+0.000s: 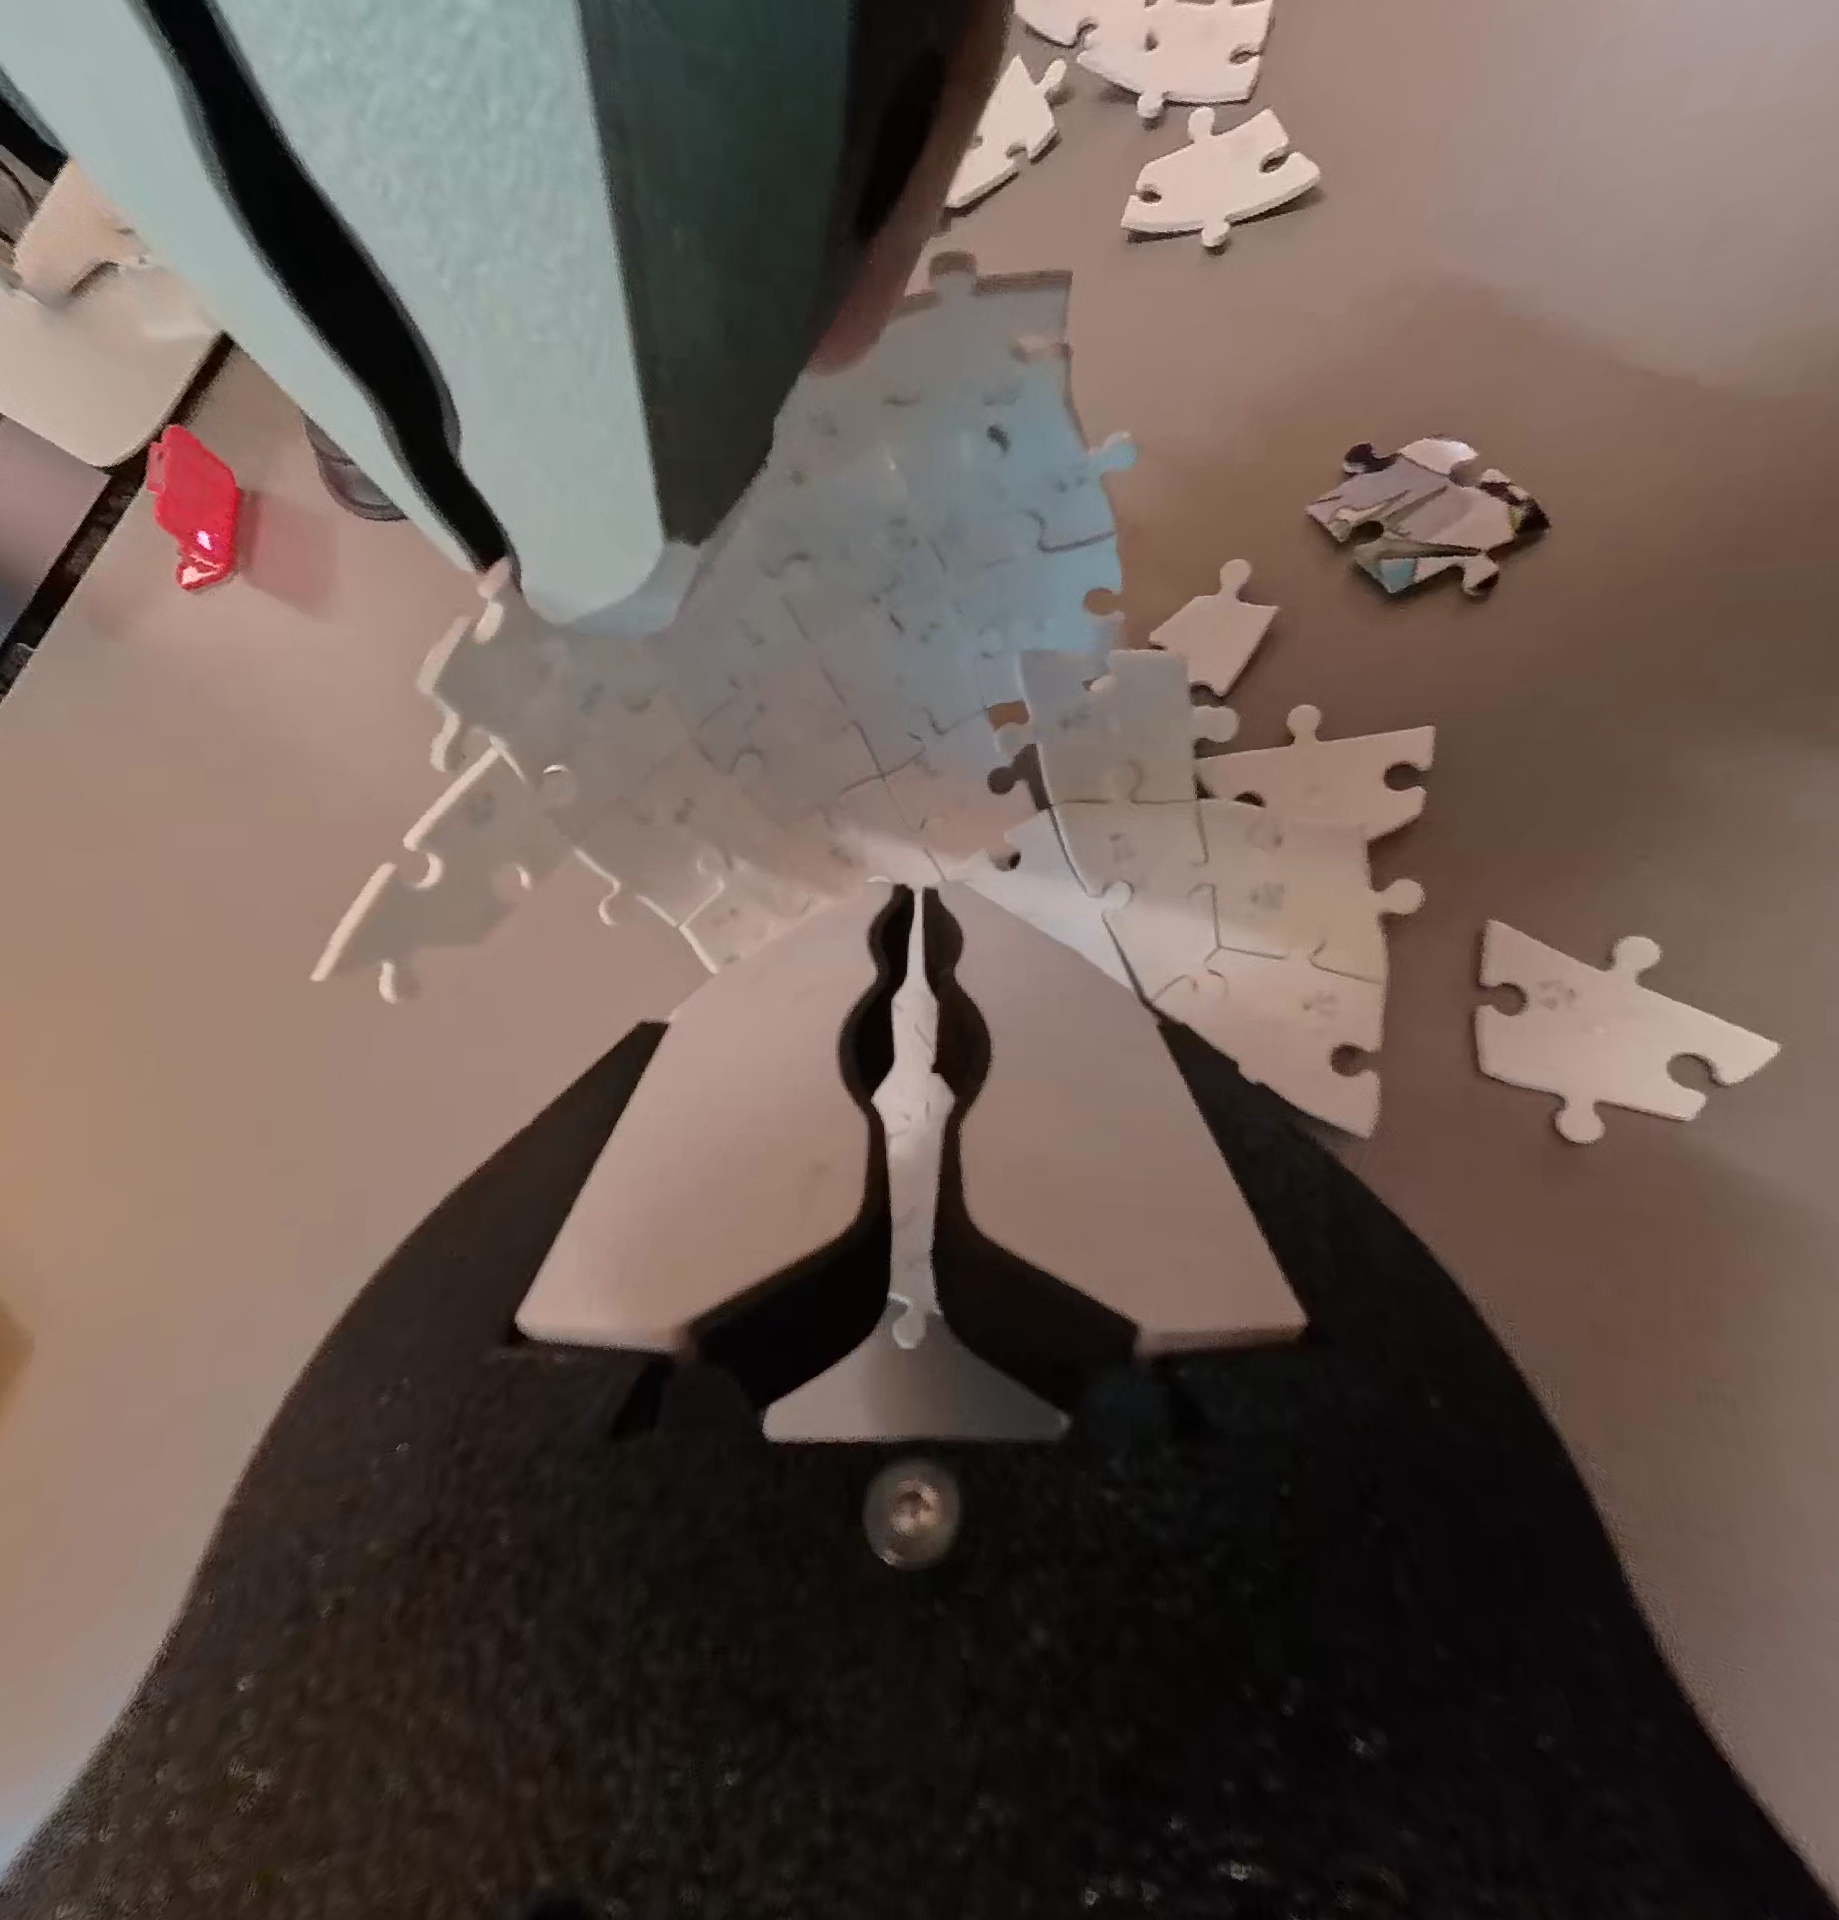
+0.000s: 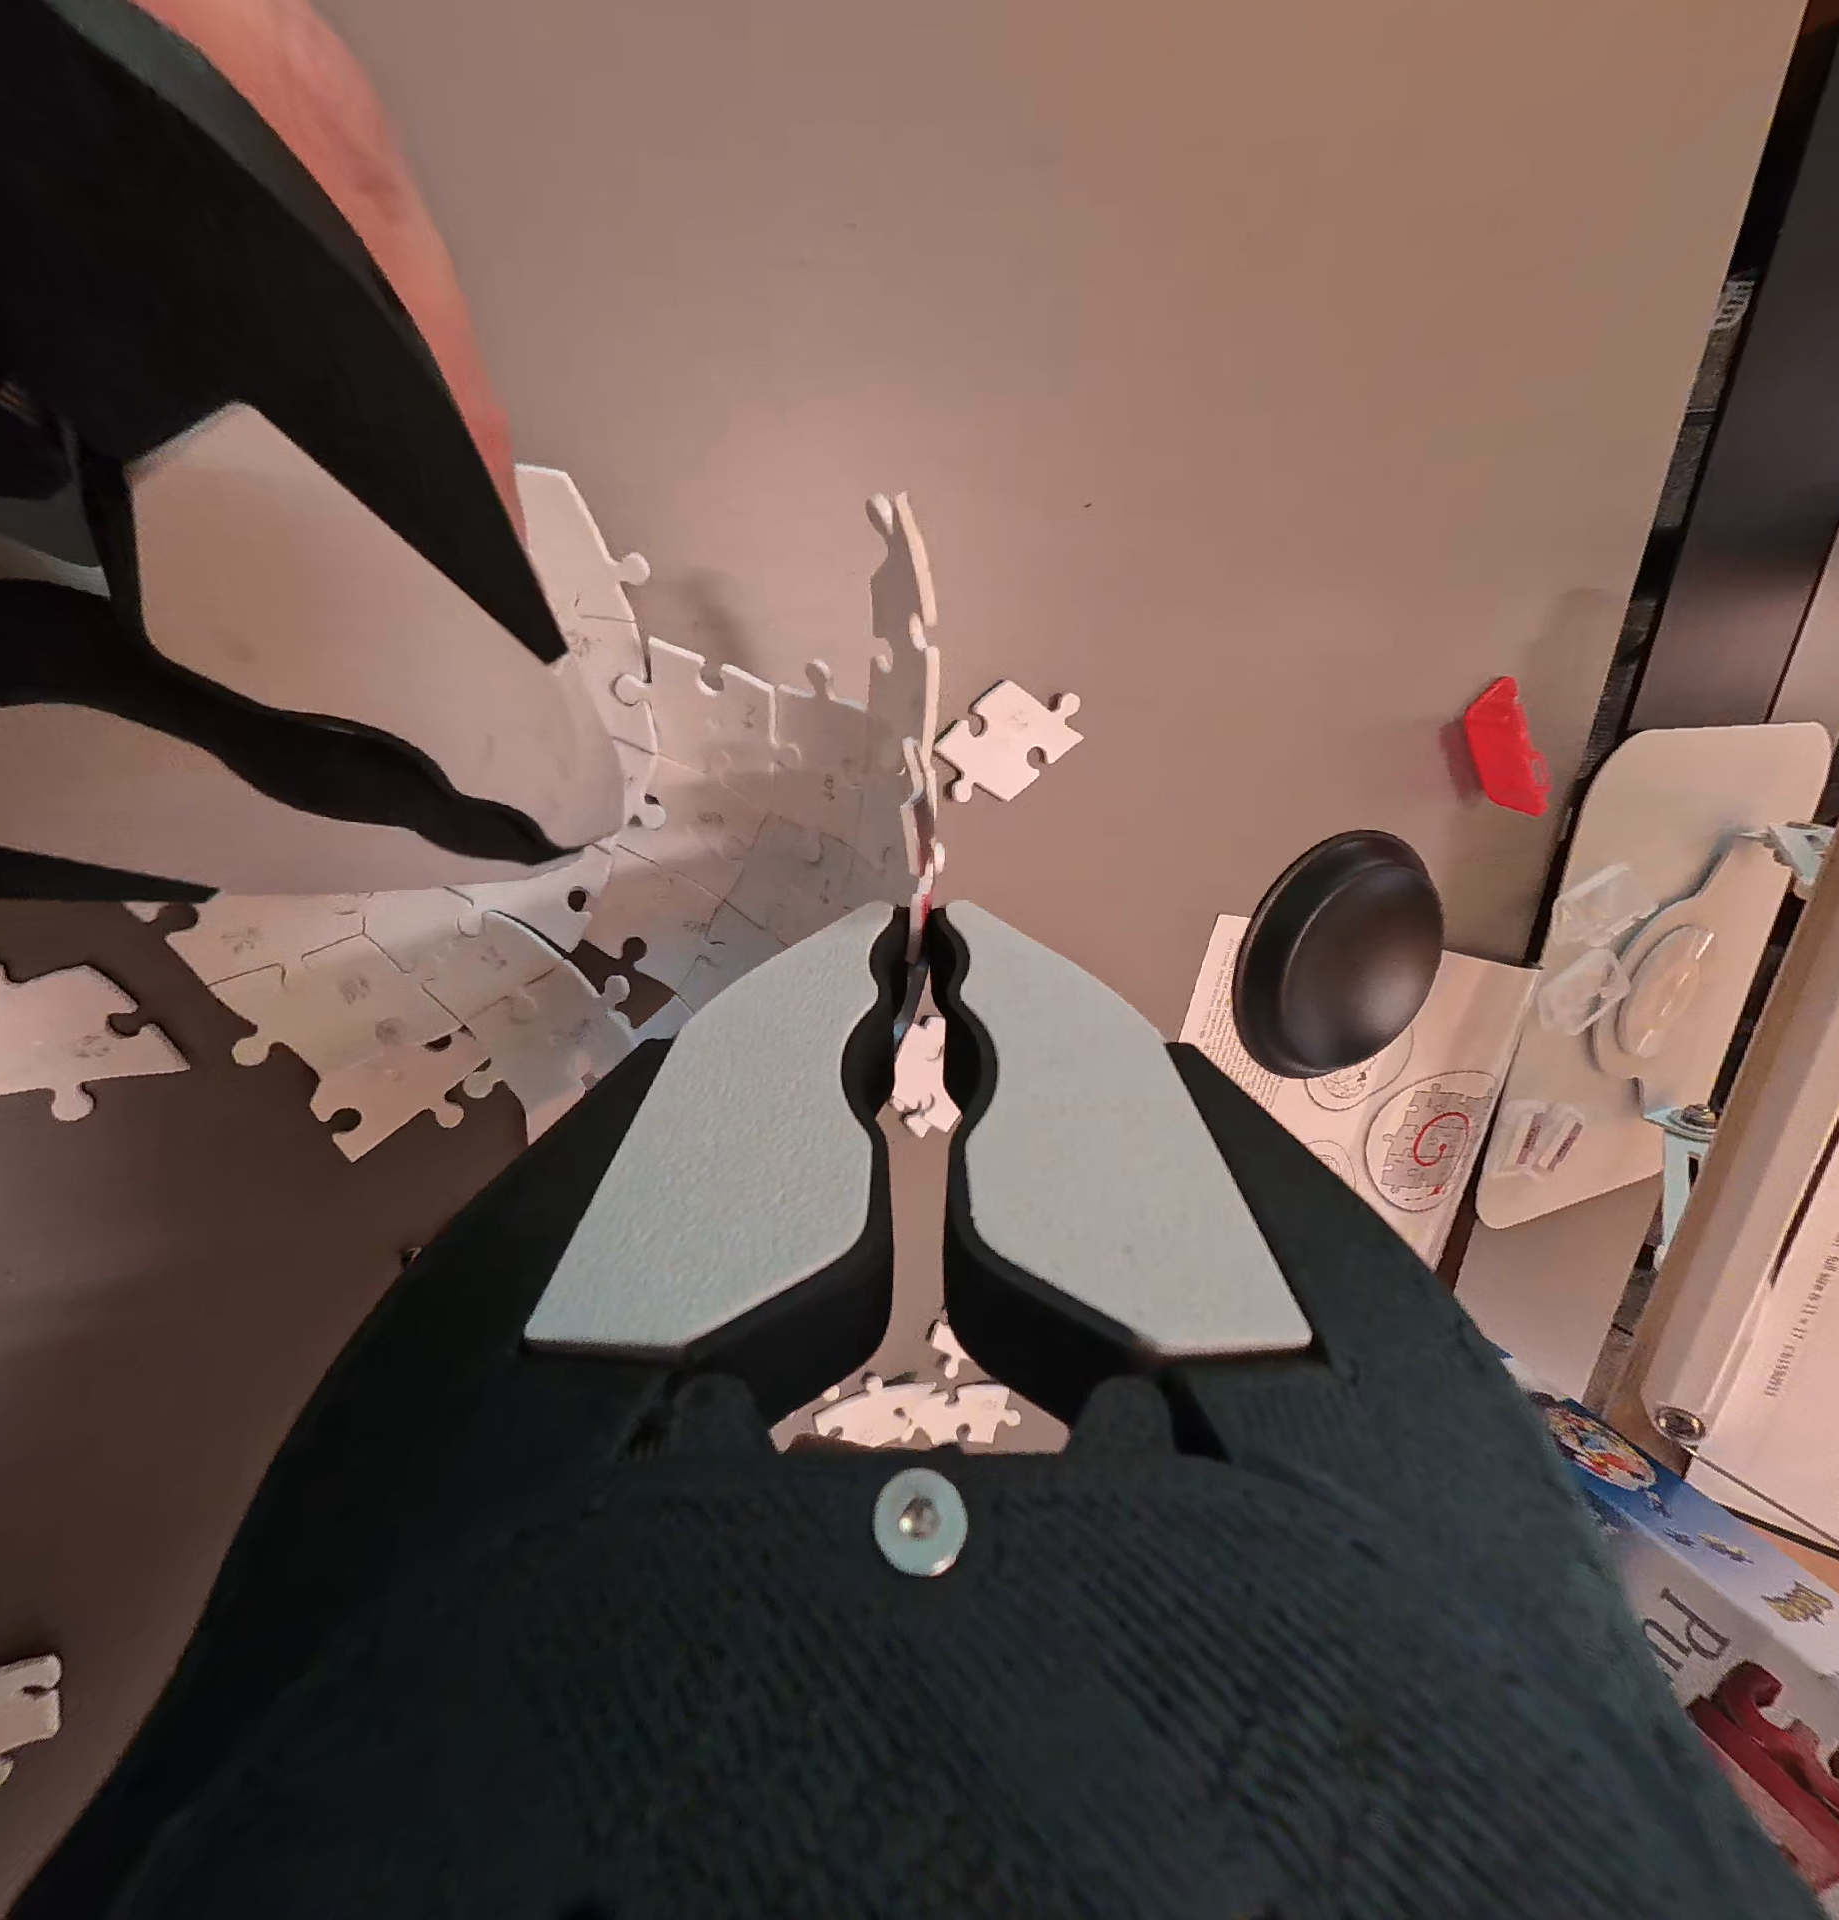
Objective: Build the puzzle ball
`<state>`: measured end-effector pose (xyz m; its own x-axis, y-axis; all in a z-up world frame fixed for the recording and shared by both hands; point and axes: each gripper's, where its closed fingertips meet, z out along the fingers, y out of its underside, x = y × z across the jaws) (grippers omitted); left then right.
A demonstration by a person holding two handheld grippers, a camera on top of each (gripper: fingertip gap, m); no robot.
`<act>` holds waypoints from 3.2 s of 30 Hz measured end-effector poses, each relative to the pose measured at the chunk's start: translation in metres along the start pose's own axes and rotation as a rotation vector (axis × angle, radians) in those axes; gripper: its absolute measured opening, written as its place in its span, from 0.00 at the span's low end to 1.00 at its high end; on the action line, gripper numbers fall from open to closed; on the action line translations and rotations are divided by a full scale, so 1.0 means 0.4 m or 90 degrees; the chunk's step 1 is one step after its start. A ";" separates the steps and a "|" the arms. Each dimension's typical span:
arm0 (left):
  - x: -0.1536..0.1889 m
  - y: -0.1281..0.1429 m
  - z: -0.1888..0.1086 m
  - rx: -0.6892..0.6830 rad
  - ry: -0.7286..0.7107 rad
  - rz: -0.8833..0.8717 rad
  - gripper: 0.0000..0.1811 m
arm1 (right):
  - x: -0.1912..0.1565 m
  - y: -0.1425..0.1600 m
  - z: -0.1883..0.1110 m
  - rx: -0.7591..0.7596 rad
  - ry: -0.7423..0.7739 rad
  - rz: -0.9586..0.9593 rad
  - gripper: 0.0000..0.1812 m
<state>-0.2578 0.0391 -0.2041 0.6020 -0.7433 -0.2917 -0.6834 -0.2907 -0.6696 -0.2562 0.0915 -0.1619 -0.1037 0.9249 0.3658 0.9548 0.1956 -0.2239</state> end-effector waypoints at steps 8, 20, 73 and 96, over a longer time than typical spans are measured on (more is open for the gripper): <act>-0.016 0.027 0.017 -0.044 -0.037 0.057 0.00 | 0.015 -0.017 -0.012 -0.015 0.005 -0.024 0.02; -0.014 0.032 0.025 -0.086 -0.064 0.091 0.00 | 0.001 0.001 0.001 -0.026 0.005 -0.021 0.02; -0.068 0.056 -0.019 -0.090 -0.071 0.115 0.00 | 0.028 0.016 0.040 -0.126 -0.079 -0.016 0.02; -0.041 0.082 -0.006 -0.096 -0.056 0.069 0.00 | 0.048 0.019 0.067 -0.139 -0.112 0.088 0.02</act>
<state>-0.2910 0.0403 -0.2198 0.5512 -0.7217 -0.4188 -0.7958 -0.3039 -0.5238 -0.2584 0.1196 -0.1808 0.0021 0.9839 0.1785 0.9985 0.0078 -0.0547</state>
